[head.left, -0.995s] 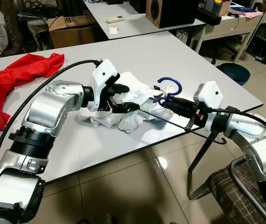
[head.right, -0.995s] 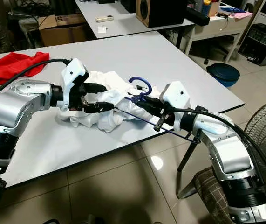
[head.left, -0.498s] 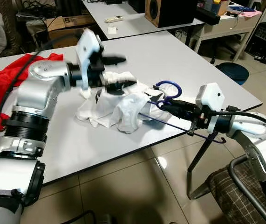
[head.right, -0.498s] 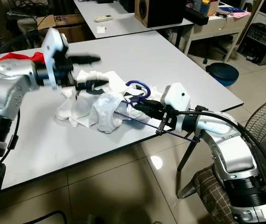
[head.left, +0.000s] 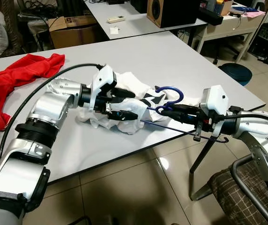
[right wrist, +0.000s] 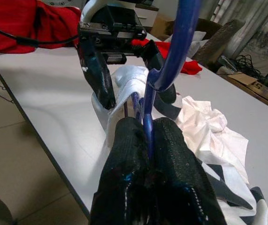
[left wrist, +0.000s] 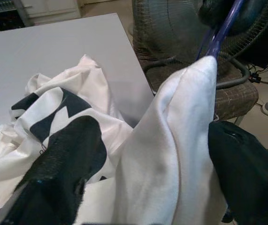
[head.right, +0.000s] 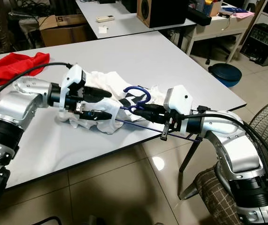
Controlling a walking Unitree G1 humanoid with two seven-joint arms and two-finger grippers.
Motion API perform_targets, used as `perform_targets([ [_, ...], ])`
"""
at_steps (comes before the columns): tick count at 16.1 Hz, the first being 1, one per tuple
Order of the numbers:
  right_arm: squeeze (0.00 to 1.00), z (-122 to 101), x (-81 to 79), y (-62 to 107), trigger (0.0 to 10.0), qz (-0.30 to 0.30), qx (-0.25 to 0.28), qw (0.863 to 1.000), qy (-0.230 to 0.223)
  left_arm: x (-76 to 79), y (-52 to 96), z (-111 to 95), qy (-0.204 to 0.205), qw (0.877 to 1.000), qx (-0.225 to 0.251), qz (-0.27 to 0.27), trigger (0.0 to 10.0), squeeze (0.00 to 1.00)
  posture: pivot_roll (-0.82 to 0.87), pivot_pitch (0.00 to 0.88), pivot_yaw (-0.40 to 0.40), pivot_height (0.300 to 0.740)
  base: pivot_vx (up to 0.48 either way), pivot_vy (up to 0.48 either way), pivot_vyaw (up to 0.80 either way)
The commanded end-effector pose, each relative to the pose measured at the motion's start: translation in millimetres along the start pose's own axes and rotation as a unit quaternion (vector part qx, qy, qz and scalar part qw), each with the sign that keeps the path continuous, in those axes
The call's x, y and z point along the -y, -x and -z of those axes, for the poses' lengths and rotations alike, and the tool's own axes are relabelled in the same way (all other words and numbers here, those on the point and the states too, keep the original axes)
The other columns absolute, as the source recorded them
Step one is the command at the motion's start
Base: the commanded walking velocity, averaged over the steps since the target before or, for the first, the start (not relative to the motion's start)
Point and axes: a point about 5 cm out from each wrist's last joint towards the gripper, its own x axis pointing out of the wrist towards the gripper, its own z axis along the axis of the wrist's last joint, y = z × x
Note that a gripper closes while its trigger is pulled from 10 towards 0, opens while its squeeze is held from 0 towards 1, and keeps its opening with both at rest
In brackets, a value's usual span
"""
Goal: Hang hanger
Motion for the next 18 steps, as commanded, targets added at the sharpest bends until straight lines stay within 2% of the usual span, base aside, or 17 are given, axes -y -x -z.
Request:
perform_targets([
  [1,0.00,-11.0,1.2,0.8,10.0,-0.008,0.013,1.000,0.024,-2.1,0.3,-8.3,-0.013,1.000,0.002,0.012,0.0,0.00,-0.04,0.000,0.056,0.740,0.000,0.000,0.00],
  [7,0.00,-12.5,1.1,2.4,10.0,-0.028,0.010,0.999,0.029,-0.8,0.3,-6.8,-0.015,0.998,-0.003,0.057,0.0,0.00,-0.03,0.000,0.062,0.740,0.000,0.000,0.00],
  [14,0.00,-14.0,5.6,2.1,10.0,-0.040,0.009,0.999,0.033,-3.1,-4.1,-2.8,-0.025,0.997,-0.030,0.060,0.0,0.00,-0.03,0.000,0.066,0.740,0.000,0.000,0.00],
  [18,0.00,-12.4,7.1,2.7,10.0,-0.044,0.001,0.998,0.036,-4.5,-5.1,-6.0,-0.026,0.998,-0.015,0.056,0.0,0.00,-0.03,0.000,0.065,0.740,0.000,0.000,0.00],
])
